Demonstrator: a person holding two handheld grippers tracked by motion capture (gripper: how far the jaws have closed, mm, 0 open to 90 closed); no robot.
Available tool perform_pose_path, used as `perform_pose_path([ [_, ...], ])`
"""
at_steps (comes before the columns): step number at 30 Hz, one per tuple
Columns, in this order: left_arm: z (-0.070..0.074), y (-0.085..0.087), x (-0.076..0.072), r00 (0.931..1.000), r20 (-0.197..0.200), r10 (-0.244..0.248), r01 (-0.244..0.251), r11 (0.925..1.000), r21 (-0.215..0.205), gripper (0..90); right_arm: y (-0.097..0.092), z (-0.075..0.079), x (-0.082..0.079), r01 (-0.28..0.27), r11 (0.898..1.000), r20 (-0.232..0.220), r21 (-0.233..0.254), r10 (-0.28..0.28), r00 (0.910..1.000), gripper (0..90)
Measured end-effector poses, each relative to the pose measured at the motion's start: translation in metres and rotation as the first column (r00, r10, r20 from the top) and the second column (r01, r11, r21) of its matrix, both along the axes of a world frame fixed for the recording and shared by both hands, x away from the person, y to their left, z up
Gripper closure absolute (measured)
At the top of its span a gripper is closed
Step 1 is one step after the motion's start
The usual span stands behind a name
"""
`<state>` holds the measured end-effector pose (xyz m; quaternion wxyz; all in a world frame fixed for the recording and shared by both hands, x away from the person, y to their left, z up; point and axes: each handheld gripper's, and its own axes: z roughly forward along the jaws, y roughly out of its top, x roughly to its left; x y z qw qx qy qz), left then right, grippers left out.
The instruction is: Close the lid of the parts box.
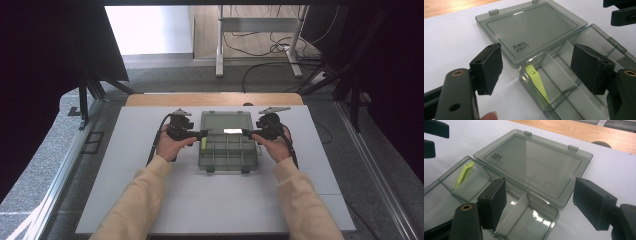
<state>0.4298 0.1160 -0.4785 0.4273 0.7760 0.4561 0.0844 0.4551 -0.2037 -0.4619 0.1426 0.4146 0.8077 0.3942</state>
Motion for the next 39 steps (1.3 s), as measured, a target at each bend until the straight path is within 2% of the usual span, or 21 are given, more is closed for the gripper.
perform_pose_path([
  [4, -0.001, 0.001, 0.007, 0.9998, -0.015, 0.009, -0.009, 0.9999, -0.008, 26.2, -0.001, 0.001, 0.004, 0.009, 1.0, -0.005, 0.003, -0.009, 0.9999, 27.3],
  [6, -0.002, 0.001, 0.009, 0.9996, -0.026, 0.011, -0.012, 0.9994, -0.032, 26.2, 0.0, 0.0, 0.006, 0.013, 1.0, -0.012, 0.011, -0.013, 0.9998, 27.6],
  [10, -0.001, -0.002, 0.014, 0.9996, -0.024, 0.013, -0.014, 0.9997, -0.018, 26.2, 0.001, -0.002, 0.008, 0.019, 1.0, -0.017, 0.008, -0.019, 0.9997, 27.7],
  [13, -0.001, -0.005, 0.017, 0.9997, -0.019, 0.011, -0.011, 0.9999, 0.009, 26.3, 0.001, -0.005, 0.011, 0.027, 1.0, -0.023, 0.004, -0.027, 0.9994, 27.8],
  [17, -0.003, -0.008, 0.022, 0.9996, -0.029, 0.007, -0.006, 0.9997, 0.023, 26.3, 0.001, -0.006, 0.014, 0.031, 1.0, -0.03, -0.003, -0.031, 0.9991, 27.7],
  [39, -0.01, -0.008, 0.035, 0.9985, -0.051, 0.018, -0.017, 0.9994, 0.03, 26.1, 0.003, -0.01, 0.026, 0.035, 0.999, -0.058, -0.012, -0.035, 0.9977, 27.6],
])
